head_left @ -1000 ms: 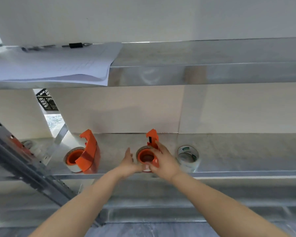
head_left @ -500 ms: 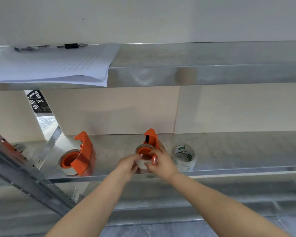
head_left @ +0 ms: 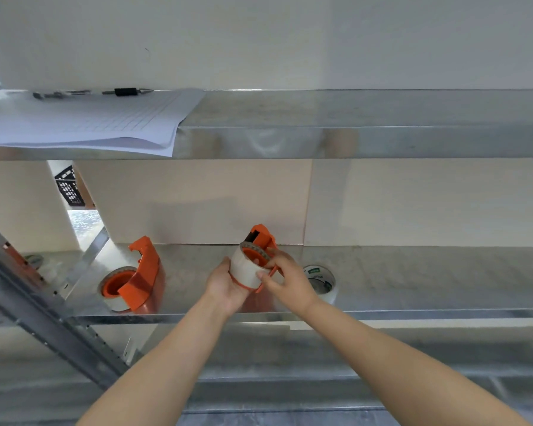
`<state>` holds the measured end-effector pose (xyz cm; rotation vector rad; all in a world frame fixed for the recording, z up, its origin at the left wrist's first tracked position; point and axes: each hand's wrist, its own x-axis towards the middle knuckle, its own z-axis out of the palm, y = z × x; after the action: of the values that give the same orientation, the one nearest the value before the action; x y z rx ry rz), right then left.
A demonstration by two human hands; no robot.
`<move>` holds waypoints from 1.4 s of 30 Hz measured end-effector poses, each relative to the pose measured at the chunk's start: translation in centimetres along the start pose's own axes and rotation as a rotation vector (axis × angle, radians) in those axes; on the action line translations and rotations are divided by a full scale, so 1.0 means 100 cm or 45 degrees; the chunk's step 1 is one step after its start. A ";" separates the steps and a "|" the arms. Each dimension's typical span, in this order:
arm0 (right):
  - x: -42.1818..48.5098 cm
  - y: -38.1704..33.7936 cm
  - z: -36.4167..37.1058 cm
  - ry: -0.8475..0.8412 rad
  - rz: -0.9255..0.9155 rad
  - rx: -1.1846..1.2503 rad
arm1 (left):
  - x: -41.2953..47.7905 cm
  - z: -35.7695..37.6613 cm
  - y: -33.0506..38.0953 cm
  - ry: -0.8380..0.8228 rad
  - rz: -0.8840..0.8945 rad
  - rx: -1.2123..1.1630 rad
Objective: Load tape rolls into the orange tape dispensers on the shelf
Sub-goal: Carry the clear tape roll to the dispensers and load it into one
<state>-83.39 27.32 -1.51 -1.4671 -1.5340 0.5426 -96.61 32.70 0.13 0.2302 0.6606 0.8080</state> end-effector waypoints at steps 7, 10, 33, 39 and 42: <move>-0.009 -0.002 -0.012 -0.052 -0.130 -0.072 | -0.002 0.001 0.001 0.088 0.033 -0.151; -0.010 0.001 -0.022 -0.069 -0.140 -0.116 | -0.003 0.001 0.002 0.112 0.073 -0.186; 0.049 -0.025 -0.064 0.267 0.065 -0.031 | 0.003 -0.025 -0.002 0.464 0.158 -0.227; 0.066 0.026 -0.097 -0.216 0.297 -0.597 | 0.005 -0.034 0.002 0.489 0.191 -0.154; 0.067 0.038 -0.092 -0.337 0.321 -0.667 | 0.004 -0.035 0.003 0.492 0.180 -0.099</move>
<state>-72.88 31.85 1.92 -2.0756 -1.7973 0.5189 -98.79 33.01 -2.62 0.0487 0.9812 1.0243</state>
